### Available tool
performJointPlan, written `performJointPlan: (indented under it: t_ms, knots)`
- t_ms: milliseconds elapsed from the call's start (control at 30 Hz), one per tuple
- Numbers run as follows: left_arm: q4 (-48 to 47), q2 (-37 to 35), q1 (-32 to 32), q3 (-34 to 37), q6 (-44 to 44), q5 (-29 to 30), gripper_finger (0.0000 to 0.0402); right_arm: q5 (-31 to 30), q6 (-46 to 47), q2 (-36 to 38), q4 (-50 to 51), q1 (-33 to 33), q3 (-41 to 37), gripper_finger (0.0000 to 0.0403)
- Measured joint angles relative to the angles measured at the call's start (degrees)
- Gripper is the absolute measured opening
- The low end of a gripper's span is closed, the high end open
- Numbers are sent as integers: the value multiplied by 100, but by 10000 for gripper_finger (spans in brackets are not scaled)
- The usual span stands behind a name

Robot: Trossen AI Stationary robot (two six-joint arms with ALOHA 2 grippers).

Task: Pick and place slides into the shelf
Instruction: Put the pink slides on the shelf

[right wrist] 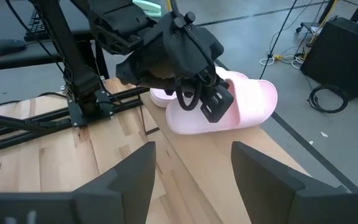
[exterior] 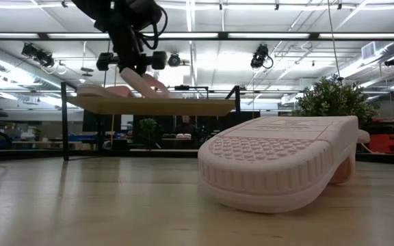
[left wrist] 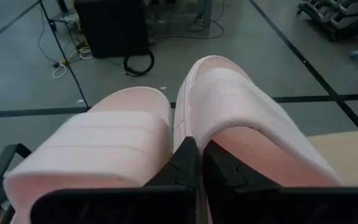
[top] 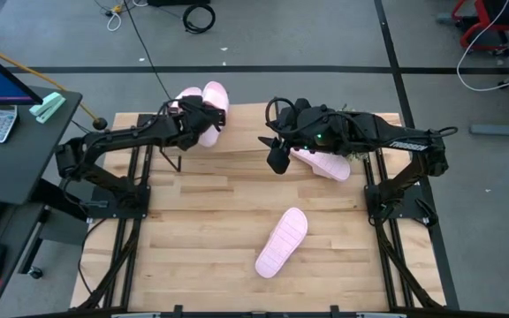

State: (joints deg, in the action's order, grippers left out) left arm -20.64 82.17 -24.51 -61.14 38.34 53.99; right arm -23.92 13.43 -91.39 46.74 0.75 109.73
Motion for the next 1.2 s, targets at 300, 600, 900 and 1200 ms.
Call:
performJointPlan:
  t_ms: [300,600,900,1200]
  knots:
    - [-32,0,-1,0,35,-20,31,0,-1,0,0,0,0,215]
    - [-38,-2,-2,0,153,-23,20,0,-2,0,0,0,0,215]
    - [-337,263,3,0,315,-67,25,0,-2,0,9,0,0,215]
    - [-357,332,31,-4,452,-108,45,1,-4,2,66,0,0,215]
